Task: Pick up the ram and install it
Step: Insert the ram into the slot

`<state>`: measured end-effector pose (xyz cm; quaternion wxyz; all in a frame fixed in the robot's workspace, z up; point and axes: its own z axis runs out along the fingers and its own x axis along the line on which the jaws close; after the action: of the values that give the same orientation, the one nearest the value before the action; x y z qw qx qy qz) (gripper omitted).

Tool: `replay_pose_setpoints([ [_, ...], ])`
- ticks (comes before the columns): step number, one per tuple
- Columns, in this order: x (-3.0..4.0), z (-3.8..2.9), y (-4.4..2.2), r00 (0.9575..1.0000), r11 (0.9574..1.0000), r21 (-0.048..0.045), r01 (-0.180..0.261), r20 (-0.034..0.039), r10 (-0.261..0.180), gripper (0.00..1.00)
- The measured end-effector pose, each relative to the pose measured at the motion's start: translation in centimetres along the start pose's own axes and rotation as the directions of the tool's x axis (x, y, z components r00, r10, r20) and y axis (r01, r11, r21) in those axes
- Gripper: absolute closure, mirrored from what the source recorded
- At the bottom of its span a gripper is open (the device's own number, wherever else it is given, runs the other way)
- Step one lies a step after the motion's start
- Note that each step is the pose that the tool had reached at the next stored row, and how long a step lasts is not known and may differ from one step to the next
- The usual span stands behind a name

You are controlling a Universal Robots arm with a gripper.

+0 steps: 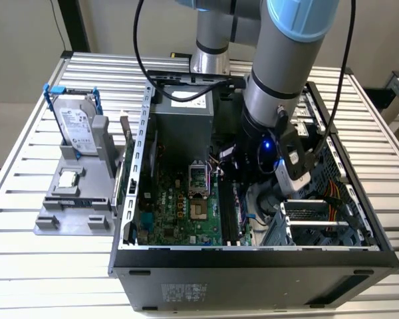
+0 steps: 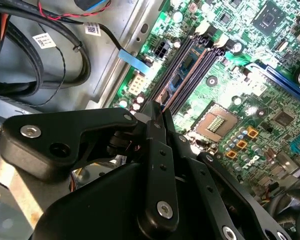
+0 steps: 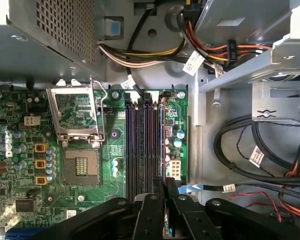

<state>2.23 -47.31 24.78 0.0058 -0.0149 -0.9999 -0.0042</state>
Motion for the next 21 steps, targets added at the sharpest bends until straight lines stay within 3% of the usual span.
replay_pose_setpoints([
  [12, 0.0, 1.29, -0.04, 0.9999, 1.0, 0.0025, 0.0, -0.0104, 0.0, 1.0],
  [21, 0.0, 1.78, -0.13, 0.9998, 0.9999, 0.003, 0.014, -0.0165, -0.014, 1.0],
])
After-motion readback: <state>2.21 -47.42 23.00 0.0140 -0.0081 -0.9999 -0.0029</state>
